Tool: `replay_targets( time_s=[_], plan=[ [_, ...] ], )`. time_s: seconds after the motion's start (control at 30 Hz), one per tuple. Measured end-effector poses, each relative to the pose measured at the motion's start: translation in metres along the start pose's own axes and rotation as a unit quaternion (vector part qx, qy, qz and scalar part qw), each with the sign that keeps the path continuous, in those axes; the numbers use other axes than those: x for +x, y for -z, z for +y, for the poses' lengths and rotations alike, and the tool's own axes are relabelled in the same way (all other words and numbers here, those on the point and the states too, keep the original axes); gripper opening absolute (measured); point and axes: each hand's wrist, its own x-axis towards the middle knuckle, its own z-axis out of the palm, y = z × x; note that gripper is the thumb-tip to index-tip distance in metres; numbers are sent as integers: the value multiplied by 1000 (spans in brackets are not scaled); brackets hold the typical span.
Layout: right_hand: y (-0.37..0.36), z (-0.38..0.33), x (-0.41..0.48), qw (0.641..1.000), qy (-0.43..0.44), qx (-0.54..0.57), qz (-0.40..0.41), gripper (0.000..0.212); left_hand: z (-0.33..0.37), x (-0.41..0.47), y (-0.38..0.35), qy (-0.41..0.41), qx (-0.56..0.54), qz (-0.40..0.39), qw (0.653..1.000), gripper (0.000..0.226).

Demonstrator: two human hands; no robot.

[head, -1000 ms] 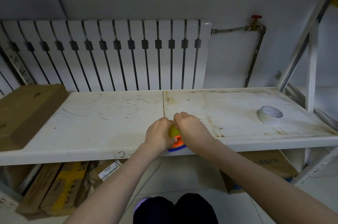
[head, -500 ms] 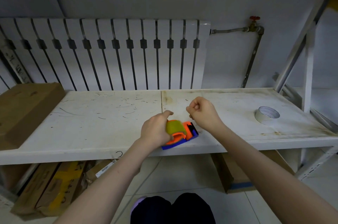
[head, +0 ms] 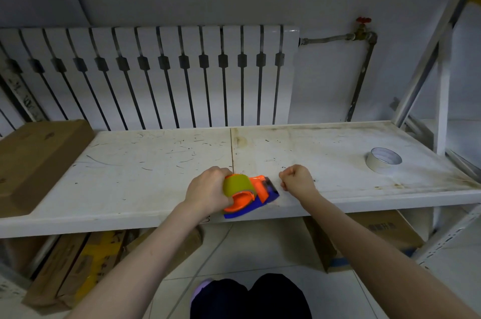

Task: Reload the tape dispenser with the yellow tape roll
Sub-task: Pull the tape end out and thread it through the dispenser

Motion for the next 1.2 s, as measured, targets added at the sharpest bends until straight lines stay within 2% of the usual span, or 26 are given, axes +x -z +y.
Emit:
replay_targets(
  time_s=[0.1,0.2,0.4,0.5,0.67,0.83,0.93,1.07,1.2],
  plan=[
    [-6,-7,-3,999,39,1,-13,19,-2,5,1,11,22,-29,999,71],
    [-5,-10,-3,997,69,-16,-28,19,11,12,2,-1,47,-21,999,78],
    [-4,-11,-6,997,73,-10,-30,22,31,29,0,3,64,12,998,55],
    [-4,-13,-8,992,118,-34,-17,18,34,30,-2,8,60,12,998,54],
    [-8,-31,-25,965,232,-122,-15,15,38,30,-1,18,66,8,998,51],
    [-4,-66,-45,932,331,-145,6,15,38,28,2,31,61,6,998,50],
    [3,-86,-56,912,377,-159,-18,18,42,27,2,22,68,5,997,45],
    [9,-80,-61,929,351,-119,-15,11,38,25,5,30,67,-4,997,57],
    [21,-67,-48,967,255,-4,3,16,30,22,11,27,67,-18,997,77]
  ],
)
